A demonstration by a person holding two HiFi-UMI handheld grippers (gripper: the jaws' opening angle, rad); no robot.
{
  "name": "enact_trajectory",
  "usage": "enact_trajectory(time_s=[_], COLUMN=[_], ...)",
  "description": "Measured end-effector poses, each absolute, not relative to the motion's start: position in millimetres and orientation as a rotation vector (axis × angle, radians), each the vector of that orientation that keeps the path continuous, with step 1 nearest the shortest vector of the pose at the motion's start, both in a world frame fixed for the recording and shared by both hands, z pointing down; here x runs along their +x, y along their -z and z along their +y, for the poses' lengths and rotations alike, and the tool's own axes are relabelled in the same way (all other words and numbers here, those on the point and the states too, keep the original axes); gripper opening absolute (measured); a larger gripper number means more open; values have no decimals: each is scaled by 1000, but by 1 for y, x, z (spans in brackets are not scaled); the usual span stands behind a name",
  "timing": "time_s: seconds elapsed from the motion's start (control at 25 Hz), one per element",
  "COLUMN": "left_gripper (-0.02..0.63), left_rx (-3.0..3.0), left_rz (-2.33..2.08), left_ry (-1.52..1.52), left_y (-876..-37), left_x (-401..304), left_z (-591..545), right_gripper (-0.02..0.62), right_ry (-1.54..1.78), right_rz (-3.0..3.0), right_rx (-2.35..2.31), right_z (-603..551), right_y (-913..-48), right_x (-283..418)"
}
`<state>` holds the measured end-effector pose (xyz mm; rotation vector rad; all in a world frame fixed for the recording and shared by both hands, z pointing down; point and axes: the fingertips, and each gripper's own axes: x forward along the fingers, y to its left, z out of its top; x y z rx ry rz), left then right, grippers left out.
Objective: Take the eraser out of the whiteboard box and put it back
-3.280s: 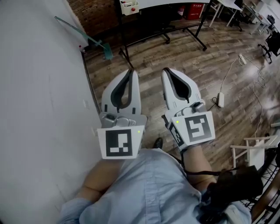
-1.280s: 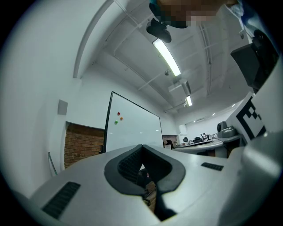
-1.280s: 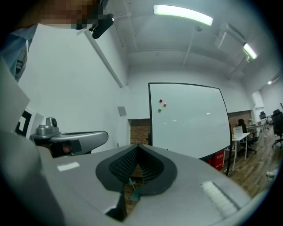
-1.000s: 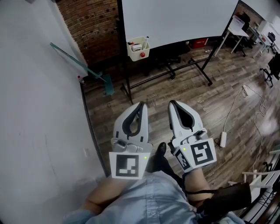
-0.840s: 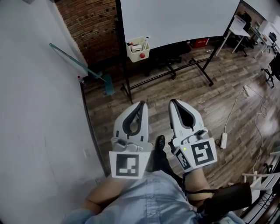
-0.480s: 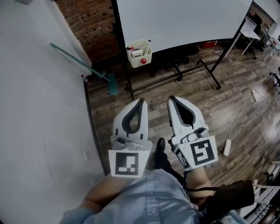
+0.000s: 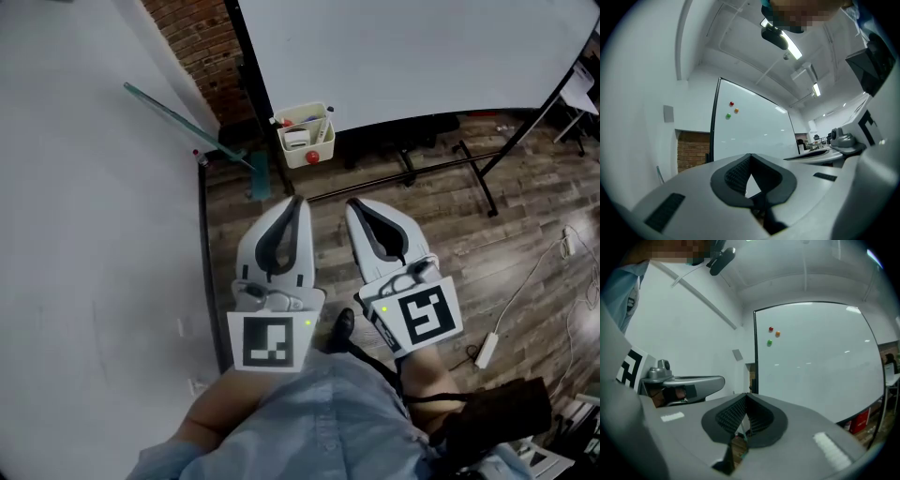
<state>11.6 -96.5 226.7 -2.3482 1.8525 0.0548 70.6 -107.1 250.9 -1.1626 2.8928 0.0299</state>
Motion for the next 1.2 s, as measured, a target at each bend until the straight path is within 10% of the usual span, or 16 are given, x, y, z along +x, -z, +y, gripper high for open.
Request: enact_trajectory(time_s=[1.2], left_gripper=[5], left_rx=[-2298], left_rz=[2057], left_ry=[-103], left_y=[-258], left_x=[-71], left_z=[-235], right_gripper=[68], right_ry=[-136], right_rz=[3157], right_rx=[-787], right_z=[-237], right_y=[-284], right_x=[-14])
